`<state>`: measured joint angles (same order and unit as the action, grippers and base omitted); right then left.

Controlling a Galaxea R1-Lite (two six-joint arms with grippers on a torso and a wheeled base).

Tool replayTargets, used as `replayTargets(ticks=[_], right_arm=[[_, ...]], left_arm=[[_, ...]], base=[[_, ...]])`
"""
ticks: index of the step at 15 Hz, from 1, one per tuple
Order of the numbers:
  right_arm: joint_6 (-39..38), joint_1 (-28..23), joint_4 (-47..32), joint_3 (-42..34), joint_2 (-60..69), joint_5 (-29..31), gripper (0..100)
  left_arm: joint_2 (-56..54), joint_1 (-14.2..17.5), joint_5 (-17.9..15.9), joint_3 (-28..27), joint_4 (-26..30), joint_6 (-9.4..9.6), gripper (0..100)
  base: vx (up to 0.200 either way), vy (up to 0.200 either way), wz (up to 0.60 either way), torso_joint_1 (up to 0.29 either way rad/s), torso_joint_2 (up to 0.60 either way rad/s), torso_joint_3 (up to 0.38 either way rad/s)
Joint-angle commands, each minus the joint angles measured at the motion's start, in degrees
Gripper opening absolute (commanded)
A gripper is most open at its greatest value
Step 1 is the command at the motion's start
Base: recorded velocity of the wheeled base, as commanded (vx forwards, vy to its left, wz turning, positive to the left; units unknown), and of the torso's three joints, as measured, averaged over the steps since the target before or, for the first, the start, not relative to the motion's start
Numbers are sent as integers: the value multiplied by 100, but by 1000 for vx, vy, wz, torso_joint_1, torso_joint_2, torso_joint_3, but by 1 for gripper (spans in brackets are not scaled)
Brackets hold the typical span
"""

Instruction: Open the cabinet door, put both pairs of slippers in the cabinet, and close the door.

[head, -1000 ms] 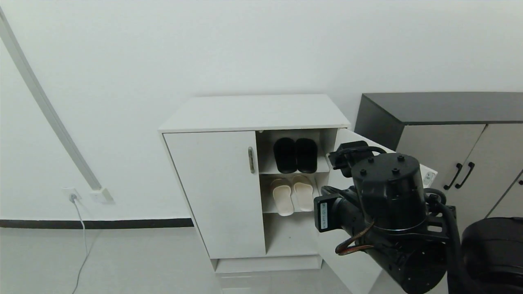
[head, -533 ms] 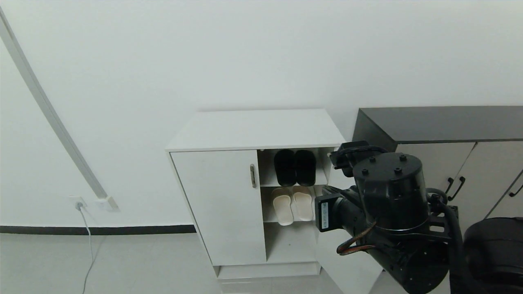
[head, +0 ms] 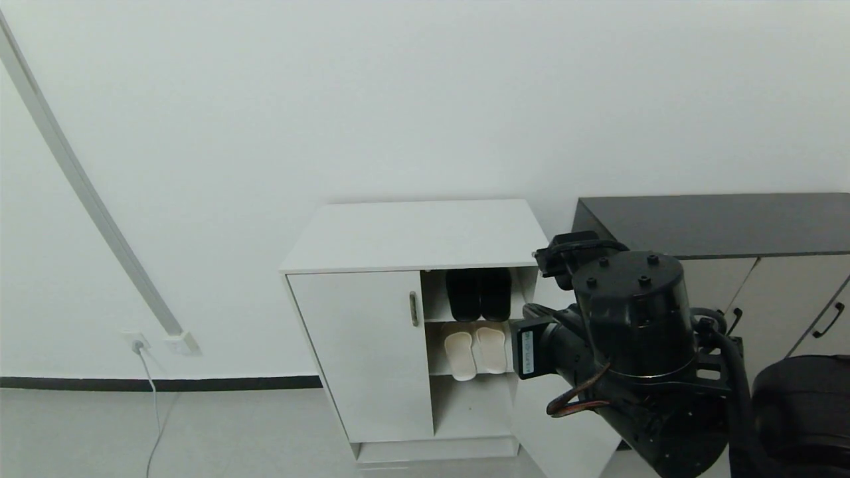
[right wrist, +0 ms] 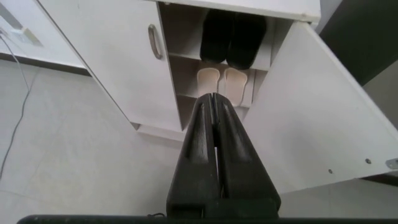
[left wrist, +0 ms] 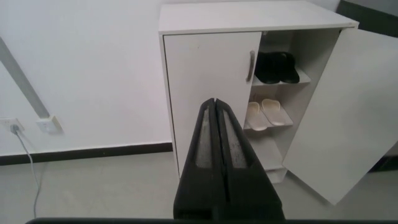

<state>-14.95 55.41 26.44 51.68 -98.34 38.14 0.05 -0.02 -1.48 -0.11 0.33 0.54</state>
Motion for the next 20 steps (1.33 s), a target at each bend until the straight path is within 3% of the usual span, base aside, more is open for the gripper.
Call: replayTargets(ticks=[1, 5, 11, 13, 17, 20], right_arm=[[-8, 5, 1, 0, -80, 0, 0], [0, -285, 10, 0, -168, -290, 0], [27, -425, 63, 9, -273, -316, 0], [44, -452, 72, 0, -308, -343, 0], [53, -636, 63, 9, -326, -369, 0], [106, -733, 72, 9, -405, -439, 0]], left_arm=[[4, 2, -2, 2, 2, -1, 0], [4, 2, -2, 2, 2, -10, 0], [4, 2, -11, -7, 2, 17, 0], [4, -6, -11, 2, 2, 105, 0], [4, 2, -11, 2, 2, 61, 0], [4, 2, -19, 2, 2, 43, 0]], base=[[0, 0, 0, 183, -393, -212], [0, 0, 0, 160, -355, -196], [0, 0, 0, 6, -12, -8], [0, 0, -600, -2, -2, 0], [0, 0, -600, 10, -1, 0], [0, 0, 0, 0, 0, 0]])
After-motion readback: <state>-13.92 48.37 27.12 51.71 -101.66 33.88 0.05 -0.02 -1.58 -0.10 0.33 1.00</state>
